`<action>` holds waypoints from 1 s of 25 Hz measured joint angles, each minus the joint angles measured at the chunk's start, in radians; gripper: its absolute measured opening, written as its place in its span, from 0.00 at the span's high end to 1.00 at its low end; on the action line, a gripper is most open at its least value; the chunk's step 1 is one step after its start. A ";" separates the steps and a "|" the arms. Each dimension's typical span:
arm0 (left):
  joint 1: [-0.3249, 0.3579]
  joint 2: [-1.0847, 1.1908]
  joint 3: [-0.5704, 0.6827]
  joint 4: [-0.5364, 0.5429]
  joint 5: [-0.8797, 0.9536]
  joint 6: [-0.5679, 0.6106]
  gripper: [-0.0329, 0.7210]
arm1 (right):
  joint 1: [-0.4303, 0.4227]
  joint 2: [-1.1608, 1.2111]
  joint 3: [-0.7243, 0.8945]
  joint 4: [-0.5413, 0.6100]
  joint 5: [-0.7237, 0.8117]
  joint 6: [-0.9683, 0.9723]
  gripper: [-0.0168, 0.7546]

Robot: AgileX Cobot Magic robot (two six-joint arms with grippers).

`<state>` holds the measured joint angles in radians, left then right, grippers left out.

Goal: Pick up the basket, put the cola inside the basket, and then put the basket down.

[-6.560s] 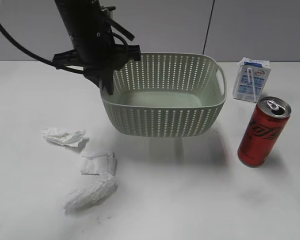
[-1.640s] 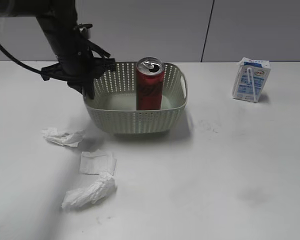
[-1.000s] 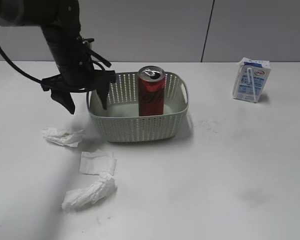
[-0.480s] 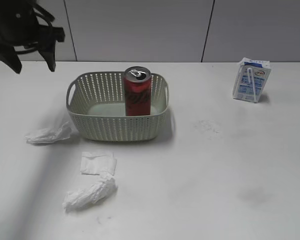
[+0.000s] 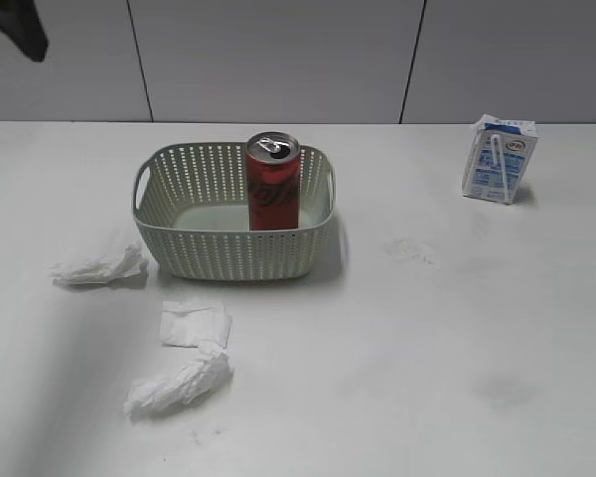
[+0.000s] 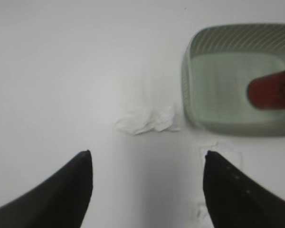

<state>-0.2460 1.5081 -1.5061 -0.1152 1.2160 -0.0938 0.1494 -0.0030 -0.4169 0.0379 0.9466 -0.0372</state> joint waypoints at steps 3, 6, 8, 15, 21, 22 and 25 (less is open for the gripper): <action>-0.001 -0.136 0.184 0.058 0.001 0.002 0.24 | 0.000 0.000 0.000 0.000 0.000 0.000 0.24; -0.001 -0.283 0.351 0.068 0.002 0.003 0.24 | 0.000 0.000 0.000 0.000 0.000 0.000 0.24; -0.001 -0.385 0.447 0.071 -0.008 0.003 0.24 | 0.000 0.000 0.000 0.000 0.000 0.000 0.24; -0.001 -0.701 0.765 0.115 -0.147 0.003 0.24 | 0.000 0.000 0.000 0.000 0.000 0.000 0.28; -0.001 -0.939 0.953 0.128 -0.225 0.003 0.24 | 0.000 0.000 0.000 0.000 0.000 0.000 0.29; -0.001 -0.975 0.961 0.128 -0.228 0.004 0.24 | 0.000 0.000 0.000 0.000 0.000 -0.001 0.29; -0.001 -1.073 0.965 0.131 -0.252 0.007 0.24 | 0.000 0.000 0.000 0.000 0.000 -0.001 0.29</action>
<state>-0.2468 0.4351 -0.5407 0.0159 0.9638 -0.0866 0.1494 -0.0030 -0.4169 0.0379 0.9466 -0.0383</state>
